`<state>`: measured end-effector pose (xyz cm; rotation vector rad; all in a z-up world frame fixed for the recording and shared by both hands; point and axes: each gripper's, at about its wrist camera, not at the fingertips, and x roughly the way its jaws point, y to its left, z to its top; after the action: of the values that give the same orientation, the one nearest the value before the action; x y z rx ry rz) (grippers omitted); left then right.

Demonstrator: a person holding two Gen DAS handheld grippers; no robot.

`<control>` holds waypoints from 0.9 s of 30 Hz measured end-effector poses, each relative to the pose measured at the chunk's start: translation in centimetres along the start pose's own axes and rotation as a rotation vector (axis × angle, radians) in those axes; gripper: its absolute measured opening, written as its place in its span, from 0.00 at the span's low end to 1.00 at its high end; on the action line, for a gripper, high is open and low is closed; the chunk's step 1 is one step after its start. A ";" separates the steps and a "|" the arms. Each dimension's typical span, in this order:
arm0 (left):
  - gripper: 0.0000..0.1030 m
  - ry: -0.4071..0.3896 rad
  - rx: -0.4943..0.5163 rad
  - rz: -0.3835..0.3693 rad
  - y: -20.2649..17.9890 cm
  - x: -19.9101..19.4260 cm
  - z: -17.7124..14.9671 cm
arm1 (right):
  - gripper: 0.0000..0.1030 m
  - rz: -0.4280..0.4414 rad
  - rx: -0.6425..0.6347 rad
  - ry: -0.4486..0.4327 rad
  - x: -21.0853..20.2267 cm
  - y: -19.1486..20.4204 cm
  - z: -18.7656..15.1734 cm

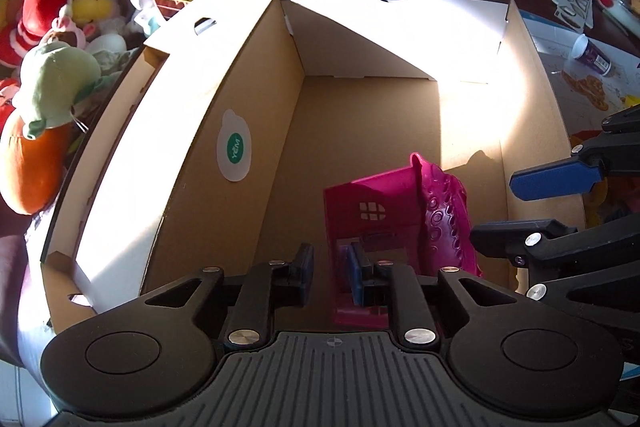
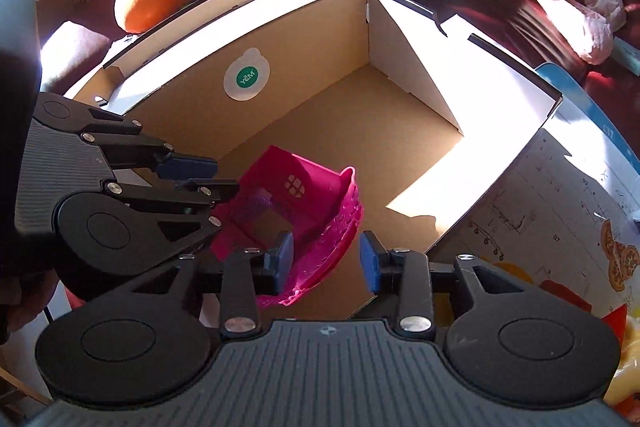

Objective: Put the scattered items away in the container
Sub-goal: 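Lift the pink house with the left tool and carry it over the cardboard box, then lower the pink house into the box and open the left tool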

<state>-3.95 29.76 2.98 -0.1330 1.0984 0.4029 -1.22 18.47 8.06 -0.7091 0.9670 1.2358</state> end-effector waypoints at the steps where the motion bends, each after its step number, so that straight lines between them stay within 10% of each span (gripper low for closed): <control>1: 0.52 -0.008 -0.002 0.007 0.0 -0.2 0.0 | 0.40 0.002 0.001 0.000 -0.1 0.0 -0.1; 5: 0.68 -0.035 -0.014 0.025 0.0 -0.8 0.1 | 0.41 0.008 -0.006 -0.011 -0.5 -0.2 -0.4; 27: 0.77 -0.044 -0.044 0.062 0.1 -2.0 -0.1 | 0.60 0.034 -0.007 -0.083 -2.6 -0.3 -1.1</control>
<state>-4.85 29.29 4.70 -0.1283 1.0528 0.4833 -1.24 16.24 9.89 -0.6443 0.9100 1.2892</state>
